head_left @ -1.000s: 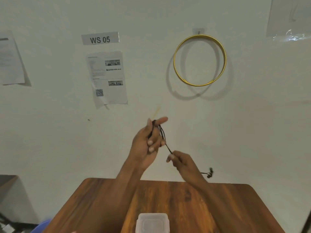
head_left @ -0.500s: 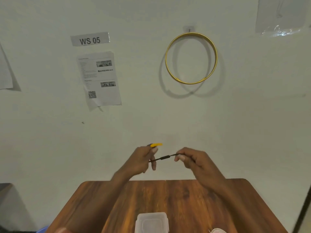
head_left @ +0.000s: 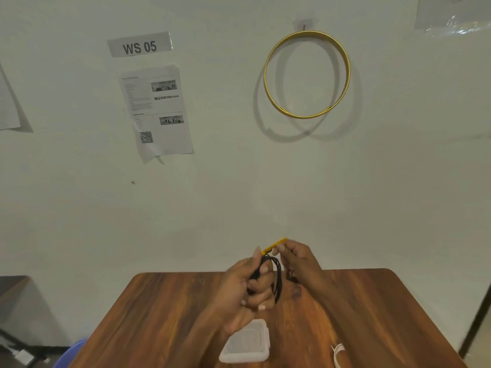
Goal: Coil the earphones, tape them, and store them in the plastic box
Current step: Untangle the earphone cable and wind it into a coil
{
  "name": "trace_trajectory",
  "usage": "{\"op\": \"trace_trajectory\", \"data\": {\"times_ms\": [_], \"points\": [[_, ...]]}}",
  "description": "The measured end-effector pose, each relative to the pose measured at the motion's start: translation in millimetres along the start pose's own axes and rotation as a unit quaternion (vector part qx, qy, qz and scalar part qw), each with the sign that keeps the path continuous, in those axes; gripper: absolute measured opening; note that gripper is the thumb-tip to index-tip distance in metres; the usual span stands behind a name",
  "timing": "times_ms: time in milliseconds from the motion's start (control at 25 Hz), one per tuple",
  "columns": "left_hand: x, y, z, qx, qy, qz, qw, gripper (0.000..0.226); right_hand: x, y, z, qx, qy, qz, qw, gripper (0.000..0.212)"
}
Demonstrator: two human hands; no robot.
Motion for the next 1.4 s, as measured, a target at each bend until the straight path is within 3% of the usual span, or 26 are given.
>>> {"op": "trace_trajectory", "data": {"times_ms": [80, 160, 240, 360, 440, 480, 560, 680, 760, 840, 1000, 1160, 1280, 1400], "points": [[-6, 8, 18, 0.075, -0.045, 0.039, 0.995, 0.038, 24, -31, 19, 0.050, 0.006, -0.028, 0.998, 0.030], [-22, 17, 43, 0.172, -0.050, 0.127, 0.976, 0.037, 48, -63, 17, 0.069, 0.002, -0.080, 0.994, 0.027], [-43, 25, 58, 0.230, 0.052, 0.232, 0.944, 0.044, 64, -82, 1, 0.072, 0.016, -0.118, 0.990, 0.021], [-60, 34, 44, 0.165, 0.376, 0.336, 0.848, 0.050, 58, -80, -35, -0.021, -0.101, -0.097, 0.990, 0.019], [-64, 33, 17, 0.097, 0.496, 0.326, 0.799, 0.043, 48, -71, -56, -0.122, -0.282, -0.103, 0.946, 0.021], [-66, 31, 6, 0.072, 0.513, 0.311, 0.797, 0.042, 43, -67, -61, -0.147, -0.341, -0.101, 0.923, 0.020], [-61, 25, -14, 0.014, 0.472, 0.277, 0.837, 0.044, 30, -59, -62, -0.171, -0.370, -0.091, 0.908, 0.017], [-48, 16, -40, -0.087, 0.240, 0.191, 0.948, 0.052, 19, -52, -51, -0.197, -0.302, -0.093, 0.928, 0.013], [-45, 13, -50, -0.129, 0.124, 0.133, 0.975, 0.056, 14, -48, -35, -0.158, -0.228, -0.078, 0.958, 0.012], [-46, 13, -56, -0.146, 0.089, 0.123, 0.978, 0.048, 15, -49, -15, -0.087, -0.154, -0.071, 0.982, 0.016], [-52, 16, -63, -0.179, 0.025, 0.113, 0.977, 0.044, 22, -52, 10, -0.047, -0.128, -0.099, 0.986, 0.018], [-64, 22, -75, -0.237, -0.044, 0.024, 0.970, 0.043, 29, -65, 25, 0.092, 0.068, -0.173, 0.978, 0.027], [-79, 26, -84, -0.255, -0.073, -0.015, 0.964, 0.041, 32, -76, 38, 0.156, 0.122, -0.144, 0.970, 0.036], [-92, 28, -92, -0.261, -0.069, 0.002, 0.963, 0.043, 37, -89, 46, 0.182, 0.152, -0.128, 0.963, 0.050]]}}
Point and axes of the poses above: each hand's wrist, its own y-axis towards the middle knuckle, its own x-axis out of the palm, z = x × y, the point moved 5 cm from there along y, towards the middle knuckle, and after that the axes turned 11 degrees about -x, right-handed, at the moved point
